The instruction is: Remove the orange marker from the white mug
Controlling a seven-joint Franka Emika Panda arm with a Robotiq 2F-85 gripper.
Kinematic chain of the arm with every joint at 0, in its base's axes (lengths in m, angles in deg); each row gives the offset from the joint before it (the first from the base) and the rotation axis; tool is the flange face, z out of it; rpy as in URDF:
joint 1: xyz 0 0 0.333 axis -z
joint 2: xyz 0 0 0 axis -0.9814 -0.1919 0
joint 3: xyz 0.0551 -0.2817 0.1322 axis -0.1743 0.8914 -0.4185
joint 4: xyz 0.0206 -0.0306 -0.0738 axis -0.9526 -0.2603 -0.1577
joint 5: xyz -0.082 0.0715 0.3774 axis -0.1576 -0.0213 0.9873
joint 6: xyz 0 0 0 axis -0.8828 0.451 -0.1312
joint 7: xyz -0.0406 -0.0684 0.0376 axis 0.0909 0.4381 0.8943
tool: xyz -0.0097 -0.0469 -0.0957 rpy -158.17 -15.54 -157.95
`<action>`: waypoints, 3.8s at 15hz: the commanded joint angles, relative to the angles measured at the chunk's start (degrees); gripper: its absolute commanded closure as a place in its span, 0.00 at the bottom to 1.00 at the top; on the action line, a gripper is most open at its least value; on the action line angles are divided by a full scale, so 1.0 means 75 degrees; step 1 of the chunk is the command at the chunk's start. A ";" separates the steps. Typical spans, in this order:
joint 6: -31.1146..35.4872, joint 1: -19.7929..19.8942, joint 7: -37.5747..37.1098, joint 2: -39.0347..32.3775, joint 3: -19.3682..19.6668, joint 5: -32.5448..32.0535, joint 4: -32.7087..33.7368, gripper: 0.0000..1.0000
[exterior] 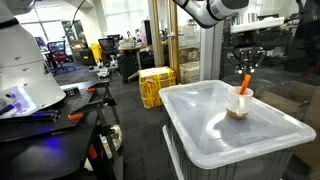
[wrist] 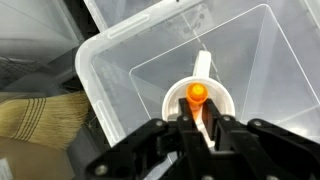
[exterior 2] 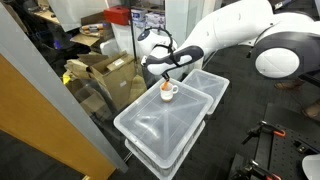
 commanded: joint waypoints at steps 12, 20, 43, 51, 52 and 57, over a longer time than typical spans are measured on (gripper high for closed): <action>0.1883 -0.0469 -0.1524 0.2757 0.0084 -0.0703 -0.3912 0.95; 0.3775 -0.0772 -0.2026 0.3039 0.0062 -0.1240 -0.5352 0.95; 0.5776 0.0335 -0.1184 0.4019 -0.1424 0.0023 -0.7408 0.38; 0.5680 0.0560 -0.1391 0.4776 -0.1387 0.0627 -0.7913 0.00; 0.5655 0.0586 -0.1410 0.4873 -0.1380 0.0702 -0.7979 0.00; 0.5548 0.0766 -0.1286 0.5218 -0.1455 0.1156 -0.8214 0.00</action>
